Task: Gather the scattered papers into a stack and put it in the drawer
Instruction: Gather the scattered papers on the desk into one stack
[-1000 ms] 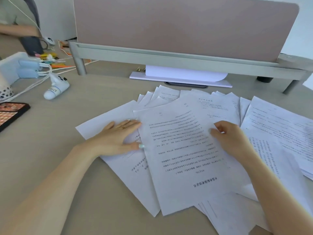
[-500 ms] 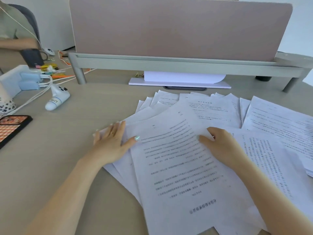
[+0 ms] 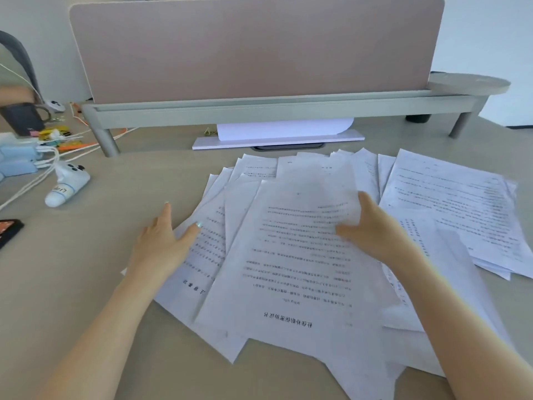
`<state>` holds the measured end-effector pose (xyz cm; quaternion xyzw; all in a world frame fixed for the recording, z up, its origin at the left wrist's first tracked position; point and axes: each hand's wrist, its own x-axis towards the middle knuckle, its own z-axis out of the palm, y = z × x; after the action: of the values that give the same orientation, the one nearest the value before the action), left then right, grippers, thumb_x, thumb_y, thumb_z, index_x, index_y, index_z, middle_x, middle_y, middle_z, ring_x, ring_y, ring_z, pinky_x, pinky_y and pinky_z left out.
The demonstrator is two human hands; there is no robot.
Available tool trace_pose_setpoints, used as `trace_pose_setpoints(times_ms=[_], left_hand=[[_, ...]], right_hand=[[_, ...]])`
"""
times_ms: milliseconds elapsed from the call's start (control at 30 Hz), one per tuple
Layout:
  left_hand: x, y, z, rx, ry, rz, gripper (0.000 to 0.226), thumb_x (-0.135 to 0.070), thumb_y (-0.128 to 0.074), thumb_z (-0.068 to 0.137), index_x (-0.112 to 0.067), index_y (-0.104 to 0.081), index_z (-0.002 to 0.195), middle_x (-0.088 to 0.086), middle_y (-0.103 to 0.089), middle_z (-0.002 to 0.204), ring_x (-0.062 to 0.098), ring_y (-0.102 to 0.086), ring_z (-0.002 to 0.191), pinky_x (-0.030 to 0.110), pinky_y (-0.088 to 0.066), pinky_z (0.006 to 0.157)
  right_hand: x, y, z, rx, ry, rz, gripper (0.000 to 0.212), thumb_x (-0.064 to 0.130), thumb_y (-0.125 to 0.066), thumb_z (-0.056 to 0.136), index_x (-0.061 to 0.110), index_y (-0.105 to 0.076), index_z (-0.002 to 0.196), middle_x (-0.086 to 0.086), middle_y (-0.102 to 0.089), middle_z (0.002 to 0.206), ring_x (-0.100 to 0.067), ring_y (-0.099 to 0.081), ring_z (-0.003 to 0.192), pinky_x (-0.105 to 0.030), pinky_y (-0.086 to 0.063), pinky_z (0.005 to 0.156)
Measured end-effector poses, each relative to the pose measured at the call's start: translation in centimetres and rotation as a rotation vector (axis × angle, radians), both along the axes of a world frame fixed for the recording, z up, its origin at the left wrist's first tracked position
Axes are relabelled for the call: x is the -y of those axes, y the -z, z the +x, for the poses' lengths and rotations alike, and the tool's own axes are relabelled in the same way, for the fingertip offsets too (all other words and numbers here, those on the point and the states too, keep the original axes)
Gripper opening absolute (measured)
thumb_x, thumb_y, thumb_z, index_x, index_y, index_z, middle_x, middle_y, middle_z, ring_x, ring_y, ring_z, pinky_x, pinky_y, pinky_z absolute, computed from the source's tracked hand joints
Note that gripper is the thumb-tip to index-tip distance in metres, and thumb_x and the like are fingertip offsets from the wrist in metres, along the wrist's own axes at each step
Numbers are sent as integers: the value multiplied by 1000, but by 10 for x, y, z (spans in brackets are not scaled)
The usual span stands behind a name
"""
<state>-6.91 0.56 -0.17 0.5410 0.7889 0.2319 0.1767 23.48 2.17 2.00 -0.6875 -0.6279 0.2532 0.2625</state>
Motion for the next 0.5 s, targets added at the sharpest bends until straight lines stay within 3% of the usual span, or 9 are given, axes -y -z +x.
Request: trace_pose_setpoints(times_ms=[133,233,300,367,500], left_hand=[[-3,-8,-3,240,-36,26,63,-51,-50,87,-26,-33,142,-4,-48,124,21,-48,109,34,-36,88],[0,-10,-2,516,-69,-32,37,-53,-55,83,-30,-59,111,-5,-59,116,21,-58,100,37,-45,90],[4,-10,8,637,-43,-57,28,-47,-56,84,-26,-63,101,4,-68,109,23,-65,93,37,-50,84],[6,-8,21,679,30,-78,26,-34,-58,87,-18,-63,107,8,-71,103,23,-68,85,34,-52,76],[10,-8,27,633,117,-115,15,-13,-60,88,-17,-63,102,5,-72,100,24,-69,88,37,-55,78]], right_hand=[[-4,12,-1,54,11,-8,51,26,-55,82,21,-36,130,-2,-57,110,-25,-51,90,-36,-43,78],[-9,17,-4,19,23,19,66,28,-51,83,25,-23,142,1,-56,117,-26,-55,106,-39,-45,87],[-11,21,-8,-23,30,32,69,27,-49,85,26,-16,146,3,-54,125,-24,-53,114,-40,-42,95],[-11,25,-12,-25,-3,40,67,28,-48,86,28,-17,146,5,-52,129,-22,-52,116,-40,-40,97],[-19,24,-2,21,-15,104,57,33,-51,87,27,-32,141,5,-48,136,-21,-45,124,-38,-36,99]])
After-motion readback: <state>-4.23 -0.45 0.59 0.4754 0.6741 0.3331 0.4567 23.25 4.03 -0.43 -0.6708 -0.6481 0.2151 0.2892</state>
